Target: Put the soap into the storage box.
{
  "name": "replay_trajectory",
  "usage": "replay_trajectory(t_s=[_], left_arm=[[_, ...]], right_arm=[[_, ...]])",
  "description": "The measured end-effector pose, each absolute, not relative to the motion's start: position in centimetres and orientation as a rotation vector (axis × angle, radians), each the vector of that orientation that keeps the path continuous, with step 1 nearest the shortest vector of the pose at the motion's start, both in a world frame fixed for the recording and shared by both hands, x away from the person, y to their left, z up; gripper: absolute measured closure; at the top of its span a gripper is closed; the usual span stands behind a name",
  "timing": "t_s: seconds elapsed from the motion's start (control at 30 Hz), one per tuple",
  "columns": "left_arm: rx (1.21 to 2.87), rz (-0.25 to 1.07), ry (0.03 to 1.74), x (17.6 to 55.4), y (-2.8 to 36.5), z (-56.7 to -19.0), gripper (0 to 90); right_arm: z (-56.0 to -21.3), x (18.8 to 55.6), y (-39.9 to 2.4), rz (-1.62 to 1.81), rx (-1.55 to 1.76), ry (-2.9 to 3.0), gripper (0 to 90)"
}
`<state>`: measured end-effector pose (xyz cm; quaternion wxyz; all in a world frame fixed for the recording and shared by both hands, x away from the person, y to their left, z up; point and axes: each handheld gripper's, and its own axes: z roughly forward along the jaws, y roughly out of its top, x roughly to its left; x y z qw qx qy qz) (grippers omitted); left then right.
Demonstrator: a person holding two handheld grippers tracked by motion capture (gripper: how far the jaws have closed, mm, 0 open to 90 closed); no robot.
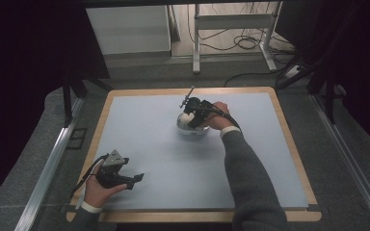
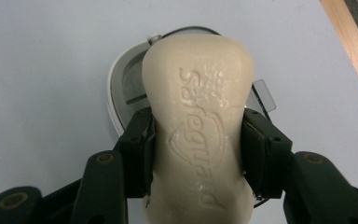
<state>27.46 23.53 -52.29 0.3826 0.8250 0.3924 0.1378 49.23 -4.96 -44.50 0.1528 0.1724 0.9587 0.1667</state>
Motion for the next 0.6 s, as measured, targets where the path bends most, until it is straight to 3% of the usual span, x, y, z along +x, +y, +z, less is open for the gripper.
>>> replay_trajectory(t_s=[0.17, 0.27, 0.6], left_arm=[[2.105, 0.353, 1.001, 27.5, 23.6, -52.3, 12.7], [2.106, 0.354, 1.001, 27.5, 23.6, -52.2, 12.7], [2.117, 0.352, 0.996, 27.5, 23.4, -52.3, 12.6]], right_arm=[[-45.3, 49.5, -4.9, 0.436, 0.489, 2.754, 48.8], [-45.5, 49.5, -4.9, 0.456, 0.504, 2.742, 44.3], [-42.8, 47.8, -6.3, 0.709, 0.675, 2.612, 34.0]])
